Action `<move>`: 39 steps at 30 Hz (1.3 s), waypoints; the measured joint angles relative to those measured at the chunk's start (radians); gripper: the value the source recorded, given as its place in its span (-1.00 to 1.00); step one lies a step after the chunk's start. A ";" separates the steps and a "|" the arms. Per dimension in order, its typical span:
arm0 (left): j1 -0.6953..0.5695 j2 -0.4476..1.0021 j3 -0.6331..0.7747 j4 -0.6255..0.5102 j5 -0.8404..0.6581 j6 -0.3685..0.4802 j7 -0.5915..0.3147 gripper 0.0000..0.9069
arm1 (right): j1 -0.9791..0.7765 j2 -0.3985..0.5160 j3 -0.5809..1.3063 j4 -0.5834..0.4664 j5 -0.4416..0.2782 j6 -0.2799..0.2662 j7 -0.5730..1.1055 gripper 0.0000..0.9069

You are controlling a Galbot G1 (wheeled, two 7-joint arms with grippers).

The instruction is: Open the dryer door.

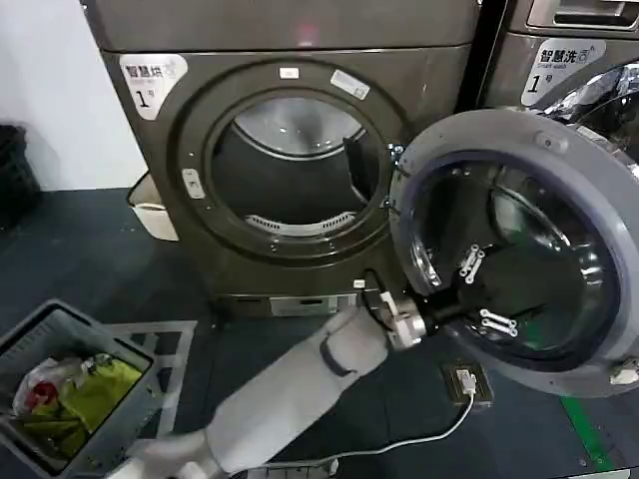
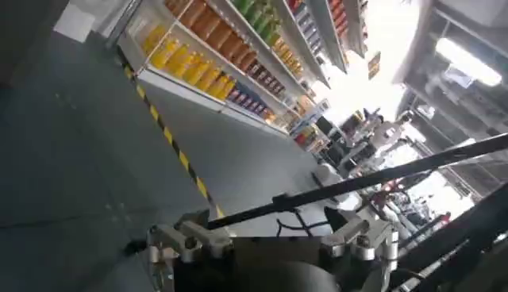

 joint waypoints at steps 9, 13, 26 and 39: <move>-0.010 -0.073 -0.010 0.096 0.075 0.046 -0.105 1.00 | -0.003 0.018 0.002 0.021 0.001 0.000 0.001 1.00; -0.013 -0.096 -0.014 0.125 0.086 0.096 -0.145 1.00 | -0.003 0.019 0.002 0.023 0.001 -0.002 0.001 1.00; -0.022 -0.137 -0.031 0.162 0.079 0.168 -0.169 1.00 | 0.001 0.019 0.002 0.040 0.003 -0.022 0.004 1.00; -0.036 -0.142 -0.055 0.206 0.072 0.298 -0.285 1.00 | 0.003 0.025 0.001 0.062 0.004 -0.027 0.005 1.00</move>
